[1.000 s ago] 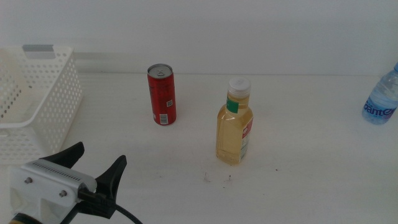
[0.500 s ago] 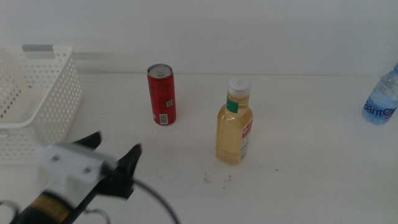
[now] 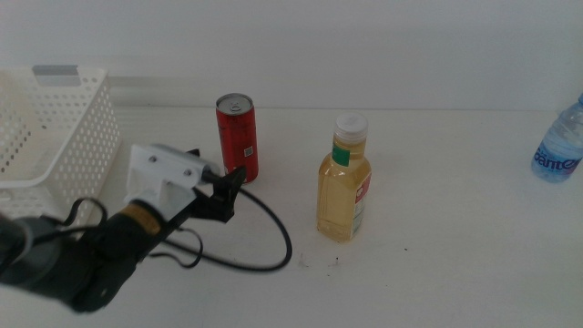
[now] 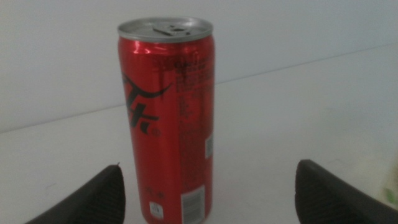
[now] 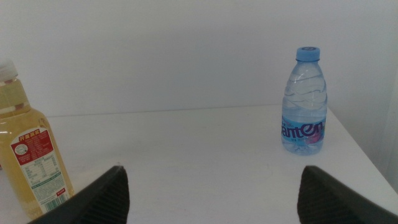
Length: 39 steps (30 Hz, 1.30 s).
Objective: Use arms to grab the bottles and put them into the dustbin to the left of the table.
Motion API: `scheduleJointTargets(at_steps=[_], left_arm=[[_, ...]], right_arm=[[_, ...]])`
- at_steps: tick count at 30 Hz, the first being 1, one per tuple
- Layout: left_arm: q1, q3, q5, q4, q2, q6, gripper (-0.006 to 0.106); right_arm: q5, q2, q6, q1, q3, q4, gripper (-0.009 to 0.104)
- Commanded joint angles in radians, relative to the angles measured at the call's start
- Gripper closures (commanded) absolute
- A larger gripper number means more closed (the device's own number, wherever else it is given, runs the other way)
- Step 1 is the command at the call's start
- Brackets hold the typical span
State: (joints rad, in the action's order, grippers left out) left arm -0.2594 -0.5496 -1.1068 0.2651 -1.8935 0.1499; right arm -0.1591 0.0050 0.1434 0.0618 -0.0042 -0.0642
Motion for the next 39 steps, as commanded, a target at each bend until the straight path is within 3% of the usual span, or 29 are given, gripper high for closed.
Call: scheduleJointTargets(at_steps=[1, 14, 23, 26, 31, 34, 35, 39], left_arm=[[0.020, -0.065, 0.023, 0.051, -0.043, 0.036, 0.007], [0.020, -0.380, 0.049, 0.049, -0.320, 0.074, 0.007], [0.020, -0.442, 0.053, 0.049, -0.369, 0.086, 0.008], [0.024, -0.442, 0.048, 0.053, -0.369, 0.093, 0.022], [0.068, -0.420, -0.015, 0.255, -0.343, 0.199, 0.075], [0.073, -0.357, 0.033, 0.284, -0.256, 0.190, 0.098], [0.068, -0.327, 0.055, 0.272, -0.221, 0.188, 0.102], [0.058, -0.228, 0.182, 0.201, -0.029, 0.190, 0.101]], right_arm=[[0.002, -0.005, -0.005, -0.003, 0.004, -0.004, 0.006], [0.002, -0.005, -0.005, -0.003, 0.004, -0.004, 0.006], [0.002, -0.005, -0.005, -0.003, 0.004, -0.004, 0.006], [0.002, -0.005, -0.005, -0.003, 0.004, -0.004, 0.006], [0.002, -0.005, -0.005, -0.003, 0.004, -0.004, 0.006], [0.002, -0.005, -0.005, -0.003, 0.004, -0.004, 0.006], [0.002, -0.005, -0.005, -0.003, 0.004, -0.004, 0.006], [0.002, -0.005, -0.005, -0.003, 0.004, -0.004, 0.006]])
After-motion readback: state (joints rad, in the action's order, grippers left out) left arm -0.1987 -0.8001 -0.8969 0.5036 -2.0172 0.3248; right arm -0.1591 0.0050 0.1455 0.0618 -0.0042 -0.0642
